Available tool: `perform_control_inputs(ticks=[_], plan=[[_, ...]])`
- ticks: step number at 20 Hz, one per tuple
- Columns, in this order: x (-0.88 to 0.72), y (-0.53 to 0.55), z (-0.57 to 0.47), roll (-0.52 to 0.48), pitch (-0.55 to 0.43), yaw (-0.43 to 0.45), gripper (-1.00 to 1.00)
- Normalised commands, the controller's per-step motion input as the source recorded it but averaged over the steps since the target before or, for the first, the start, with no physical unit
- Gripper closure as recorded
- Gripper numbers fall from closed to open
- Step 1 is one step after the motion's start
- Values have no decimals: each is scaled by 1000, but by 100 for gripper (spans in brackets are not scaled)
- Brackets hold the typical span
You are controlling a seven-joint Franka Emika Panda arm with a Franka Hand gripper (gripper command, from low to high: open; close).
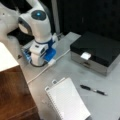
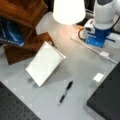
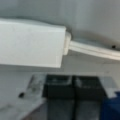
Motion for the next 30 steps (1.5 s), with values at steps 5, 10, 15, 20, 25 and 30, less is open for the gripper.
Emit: perform_control_inputs(ticks=[5,10,15,20,25,30], plan=[[-54,164,221,90,-119,-272,100],[15,192,277,60,23,-240,100],[78,173,235,52,124,-160,-100],[137,173,195,61,169,-111,-100],[191,149,244,79,204,-135,-100],[256,79,325,112,240,-162,-100]])
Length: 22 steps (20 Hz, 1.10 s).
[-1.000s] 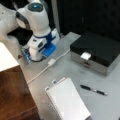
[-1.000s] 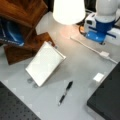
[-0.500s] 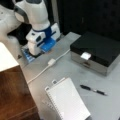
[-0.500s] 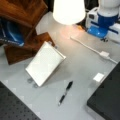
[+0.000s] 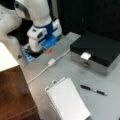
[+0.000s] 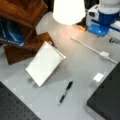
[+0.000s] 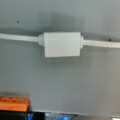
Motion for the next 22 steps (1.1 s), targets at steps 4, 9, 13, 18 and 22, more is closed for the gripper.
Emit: perform_control_inputs(ticks=[4,9,13,18,22], plan=[[321,20,301,138,165,-112,-100],[397,35,269,250,180,-120,-100],[512,84,174,278,177,-121,-100],[600,105,161,253,166,-52,-100],[479,82,180,278,181,58,-100]])
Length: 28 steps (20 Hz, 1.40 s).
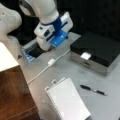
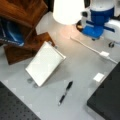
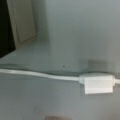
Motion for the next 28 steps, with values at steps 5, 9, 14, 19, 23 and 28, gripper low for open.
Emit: perform_control_inputs(ticks=[5,9,14,19,23,28], plan=[[327,82,111,387,172,165,-100],[353,38,26,450,141,204,-100],[432,-65,8,402,94,141,-100],[462,-105,-54,347,51,76,-100],[451,-65,-105,327,17,41,-100],[351,-55,-203,317,-44,26,-100]])
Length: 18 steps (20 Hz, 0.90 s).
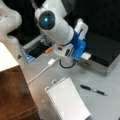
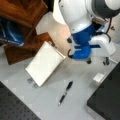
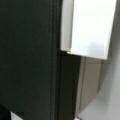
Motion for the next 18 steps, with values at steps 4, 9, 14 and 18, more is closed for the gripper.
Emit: perform_control_inputs(ticks=[4,9,14,18], plan=[[243,-91,-301,277,-67,20,-100],[175,-98,-187,254,23,7,-100],[135,-65,-94,271,28,20,-100],[93,-61,-80,319,-8,30,-100]])
